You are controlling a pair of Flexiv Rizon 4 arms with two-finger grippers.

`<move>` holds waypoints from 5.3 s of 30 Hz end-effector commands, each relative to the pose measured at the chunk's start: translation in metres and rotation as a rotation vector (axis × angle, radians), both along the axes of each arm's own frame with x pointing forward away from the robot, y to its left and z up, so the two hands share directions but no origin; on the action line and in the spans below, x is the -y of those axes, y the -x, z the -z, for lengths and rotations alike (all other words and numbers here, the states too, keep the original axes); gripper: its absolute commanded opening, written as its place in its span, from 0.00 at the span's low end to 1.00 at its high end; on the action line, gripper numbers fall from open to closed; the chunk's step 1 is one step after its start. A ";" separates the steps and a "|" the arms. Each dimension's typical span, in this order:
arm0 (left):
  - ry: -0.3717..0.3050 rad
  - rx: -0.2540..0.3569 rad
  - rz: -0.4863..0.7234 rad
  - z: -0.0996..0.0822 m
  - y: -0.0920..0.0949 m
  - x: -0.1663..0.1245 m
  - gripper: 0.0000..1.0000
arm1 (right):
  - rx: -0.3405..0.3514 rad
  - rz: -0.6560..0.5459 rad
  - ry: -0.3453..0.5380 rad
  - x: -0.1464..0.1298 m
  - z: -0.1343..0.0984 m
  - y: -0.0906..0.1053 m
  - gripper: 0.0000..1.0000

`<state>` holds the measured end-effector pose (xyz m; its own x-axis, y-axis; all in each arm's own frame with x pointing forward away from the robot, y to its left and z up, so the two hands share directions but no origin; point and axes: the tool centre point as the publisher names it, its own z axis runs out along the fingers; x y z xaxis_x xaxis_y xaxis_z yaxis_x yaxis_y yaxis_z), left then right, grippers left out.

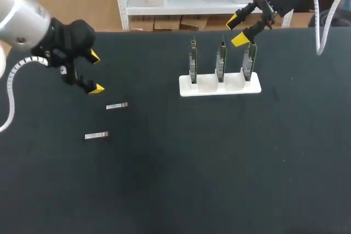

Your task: Pick up the optical module with the left hand, and insert it into the network port with the right hand.

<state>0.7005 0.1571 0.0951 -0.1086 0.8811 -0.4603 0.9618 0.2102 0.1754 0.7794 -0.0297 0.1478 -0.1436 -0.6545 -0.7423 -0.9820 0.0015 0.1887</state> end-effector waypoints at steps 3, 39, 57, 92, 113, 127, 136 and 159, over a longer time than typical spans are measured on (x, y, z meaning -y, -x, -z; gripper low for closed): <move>-0.001 0.000 0.000 0.003 -0.003 0.002 1.00 | 0.005 0.004 0.000 0.000 0.000 0.002 1.00; -0.289 -0.106 -0.007 0.048 -0.011 -0.007 1.00 | 0.005 0.004 0.000 0.000 0.000 0.002 1.00; -0.320 -0.179 -0.013 0.076 0.016 -0.017 1.00 | 0.005 0.004 0.000 0.000 0.000 0.002 1.00; -0.348 -0.232 -0.082 0.097 0.012 0.004 1.00 | 0.005 0.004 0.000 0.000 0.000 0.002 1.00; -0.359 -0.235 -0.067 0.110 0.016 0.009 1.00 | 0.005 0.004 0.000 0.000 0.000 0.002 1.00; -0.367 -0.230 -0.068 0.110 0.015 0.007 1.00 | 0.005 0.004 0.000 0.000 0.000 0.002 1.00; -0.360 -0.231 -0.068 0.111 0.015 0.006 0.35 | 0.005 0.004 0.000 0.000 0.000 0.002 1.00; -0.324 -0.229 -0.089 0.111 0.014 -0.001 0.00 | 0.005 0.004 0.000 0.000 0.000 0.002 1.00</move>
<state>0.6886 0.1547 -0.0167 -0.2607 0.9605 -0.0972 0.9640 0.2645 0.0284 0.7794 -0.0299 0.1478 -0.1437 -0.6545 -0.7423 -0.9821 0.0018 0.1886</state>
